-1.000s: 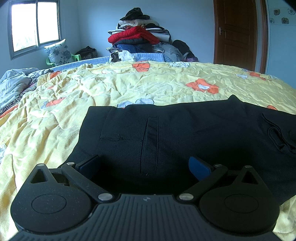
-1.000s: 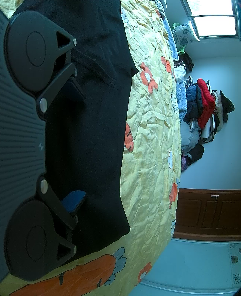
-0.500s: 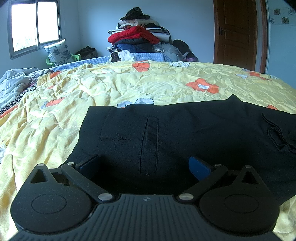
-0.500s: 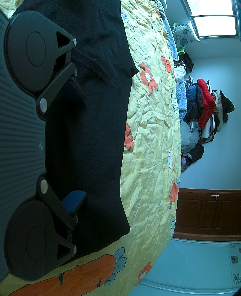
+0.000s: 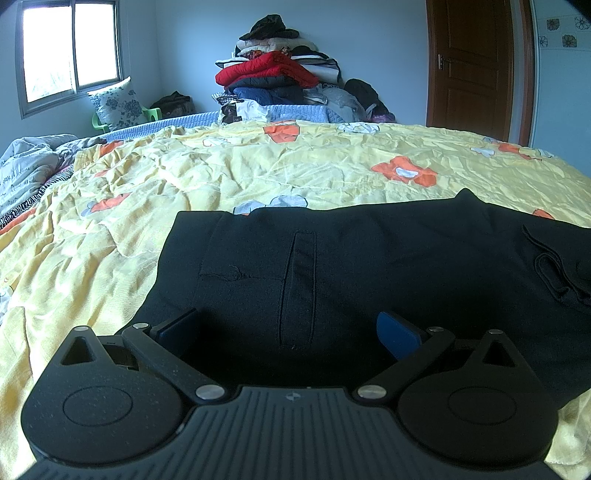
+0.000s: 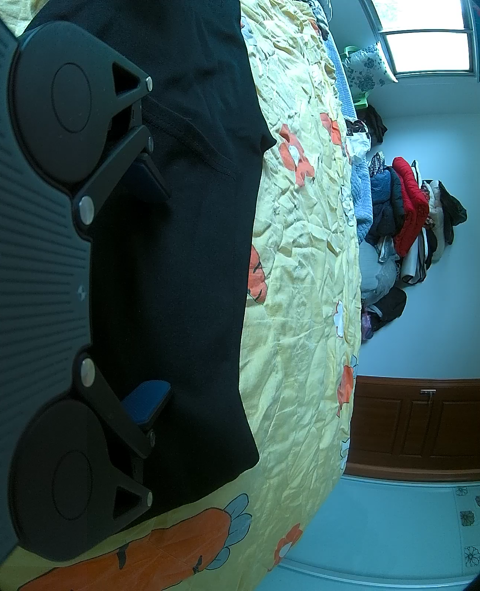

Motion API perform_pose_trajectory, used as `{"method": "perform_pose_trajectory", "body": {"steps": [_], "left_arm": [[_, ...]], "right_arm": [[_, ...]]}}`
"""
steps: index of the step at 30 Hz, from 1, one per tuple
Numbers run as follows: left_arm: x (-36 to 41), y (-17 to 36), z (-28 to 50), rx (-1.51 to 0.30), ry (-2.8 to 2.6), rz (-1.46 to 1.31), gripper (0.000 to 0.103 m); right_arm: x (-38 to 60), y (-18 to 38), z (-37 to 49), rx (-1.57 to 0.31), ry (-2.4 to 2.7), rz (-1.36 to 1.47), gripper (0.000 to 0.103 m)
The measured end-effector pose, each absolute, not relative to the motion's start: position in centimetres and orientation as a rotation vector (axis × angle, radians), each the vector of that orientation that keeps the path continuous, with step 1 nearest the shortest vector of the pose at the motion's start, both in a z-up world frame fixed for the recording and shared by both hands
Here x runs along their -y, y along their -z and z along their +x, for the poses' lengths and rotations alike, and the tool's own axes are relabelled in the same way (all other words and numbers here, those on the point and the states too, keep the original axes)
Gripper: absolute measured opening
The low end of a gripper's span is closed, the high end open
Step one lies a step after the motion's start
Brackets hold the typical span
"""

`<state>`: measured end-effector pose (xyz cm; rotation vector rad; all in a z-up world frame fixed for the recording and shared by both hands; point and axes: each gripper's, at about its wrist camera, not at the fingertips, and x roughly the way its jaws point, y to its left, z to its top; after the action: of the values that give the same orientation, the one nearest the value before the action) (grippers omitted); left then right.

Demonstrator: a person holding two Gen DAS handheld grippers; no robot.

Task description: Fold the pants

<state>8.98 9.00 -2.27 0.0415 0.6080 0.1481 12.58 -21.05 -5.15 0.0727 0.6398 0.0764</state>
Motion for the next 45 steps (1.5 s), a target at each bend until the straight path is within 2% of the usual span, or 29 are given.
{"method": "perform_pose_trajectory", "body": {"steps": [23, 28, 32, 38, 45], "left_arm": [[-9.0, 2.4, 8.9, -0.608, -0.147, 0.039, 0.103], [-10.3, 1.3, 7.4, -0.541, -0.186, -0.04, 0.102], [-13.3, -0.4, 5.9, -0.545, -0.232, -0.074, 0.102], [-18.2, -2.7, 3.9, -0.574, -0.328, -0.174, 0.1], [-20.6, -3.7, 2.4, -0.617, -0.241, -0.356, 0.101]], "right_arm": [[21.0, 5.1, 12.6, -0.64, -0.077, 0.073, 0.103], [21.2, 5.0, 12.6, -0.651, -0.086, 0.076, 0.103], [20.9, 3.0, 11.3, -0.597, -0.235, 0.22, 0.103], [9.0, -0.6, 6.3, -0.342, -0.563, -0.296, 0.103], [-1.9, 1.4, 3.8, -0.312, -0.748, -0.611, 0.103]]}}
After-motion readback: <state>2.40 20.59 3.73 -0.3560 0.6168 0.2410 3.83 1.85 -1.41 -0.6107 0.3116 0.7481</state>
